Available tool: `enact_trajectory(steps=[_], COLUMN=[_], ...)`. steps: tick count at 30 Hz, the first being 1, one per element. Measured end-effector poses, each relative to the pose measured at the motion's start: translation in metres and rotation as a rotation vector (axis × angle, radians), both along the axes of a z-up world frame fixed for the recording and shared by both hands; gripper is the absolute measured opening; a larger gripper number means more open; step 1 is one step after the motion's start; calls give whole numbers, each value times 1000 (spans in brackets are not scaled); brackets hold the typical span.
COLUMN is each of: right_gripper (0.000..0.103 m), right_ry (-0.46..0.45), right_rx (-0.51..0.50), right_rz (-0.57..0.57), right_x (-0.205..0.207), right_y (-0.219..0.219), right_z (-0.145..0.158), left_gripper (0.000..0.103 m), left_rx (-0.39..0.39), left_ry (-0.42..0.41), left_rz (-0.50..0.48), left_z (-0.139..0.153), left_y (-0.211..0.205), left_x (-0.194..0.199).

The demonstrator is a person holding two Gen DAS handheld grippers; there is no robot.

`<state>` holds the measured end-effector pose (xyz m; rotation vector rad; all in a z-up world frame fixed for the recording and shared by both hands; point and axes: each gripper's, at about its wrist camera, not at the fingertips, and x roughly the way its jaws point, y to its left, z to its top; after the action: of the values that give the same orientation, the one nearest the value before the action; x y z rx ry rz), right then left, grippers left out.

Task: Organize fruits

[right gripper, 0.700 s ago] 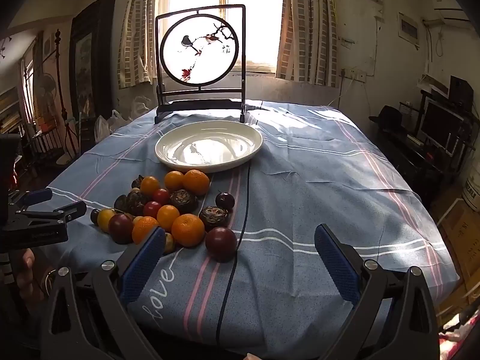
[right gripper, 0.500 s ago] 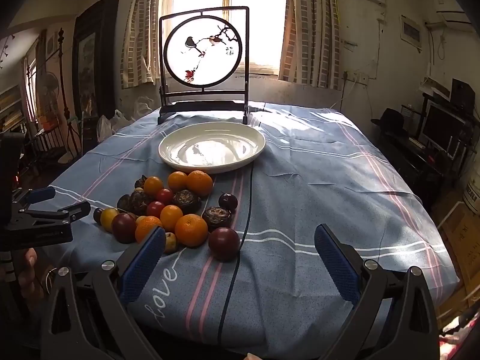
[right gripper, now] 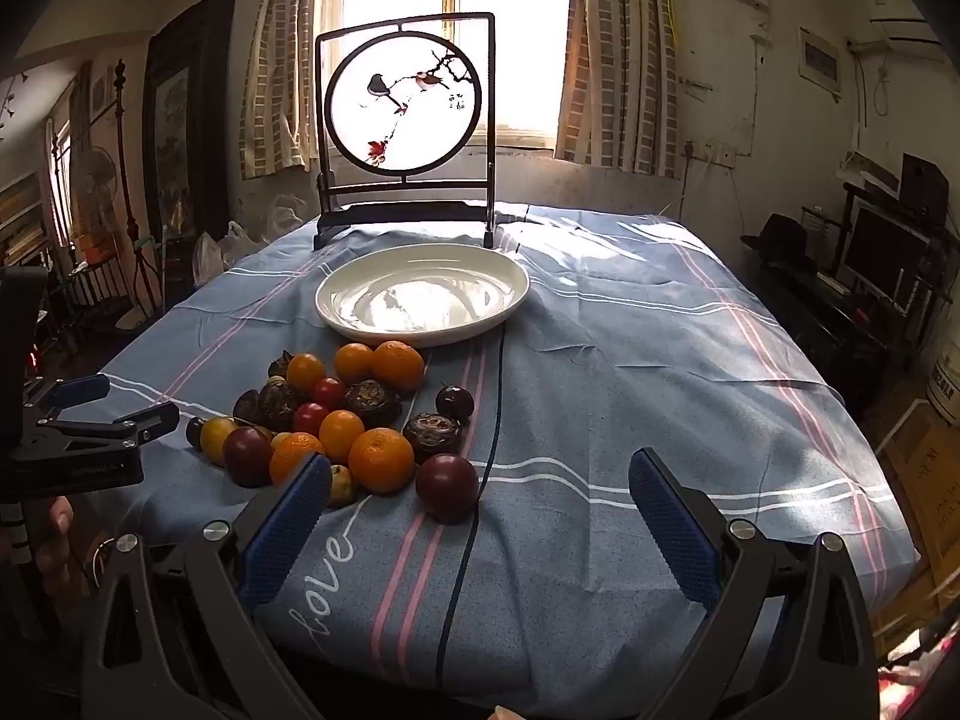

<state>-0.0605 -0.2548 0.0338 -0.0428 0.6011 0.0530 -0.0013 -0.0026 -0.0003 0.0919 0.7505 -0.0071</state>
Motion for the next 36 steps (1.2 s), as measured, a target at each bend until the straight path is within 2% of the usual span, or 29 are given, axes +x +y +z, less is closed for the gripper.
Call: enact_trajectory(steps=[36], right_gripper=[99], right_ry=[2], right_rx=[-5], right_rz=[19], right_x=[-2], right_y=[5], right_z=[-2], left_gripper=[99], left_rx=[-8], left_ry=[-5], left_rz=[-10], left_z=[3], left_y=[1], left_x=[0])
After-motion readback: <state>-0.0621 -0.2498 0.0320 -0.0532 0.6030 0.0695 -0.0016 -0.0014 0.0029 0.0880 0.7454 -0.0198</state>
